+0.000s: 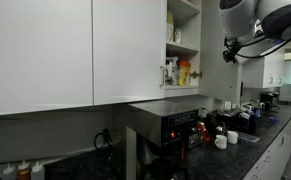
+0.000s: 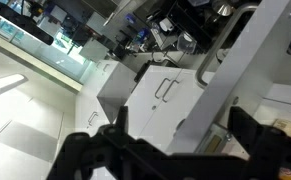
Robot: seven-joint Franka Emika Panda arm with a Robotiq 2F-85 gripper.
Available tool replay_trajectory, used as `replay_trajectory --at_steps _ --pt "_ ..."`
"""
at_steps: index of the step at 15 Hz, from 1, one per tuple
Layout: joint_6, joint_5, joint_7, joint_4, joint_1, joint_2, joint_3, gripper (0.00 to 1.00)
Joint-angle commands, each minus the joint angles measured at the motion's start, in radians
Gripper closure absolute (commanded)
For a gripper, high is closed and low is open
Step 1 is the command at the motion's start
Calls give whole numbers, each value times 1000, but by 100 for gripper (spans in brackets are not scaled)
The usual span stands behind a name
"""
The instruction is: Open the door of the kitchen cabinet
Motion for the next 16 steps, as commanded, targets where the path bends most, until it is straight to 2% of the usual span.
replay_trajectory --at_steps 1,10,13,16 --pt "-51 -10 8 9 15 -19 -29 0" --pt "-74 8 1 8 20 -41 -77 0" --pt "-37 53 -21 23 56 -33 -83 0" --pt "-24 160 -69 53 108 -23 -82 0"
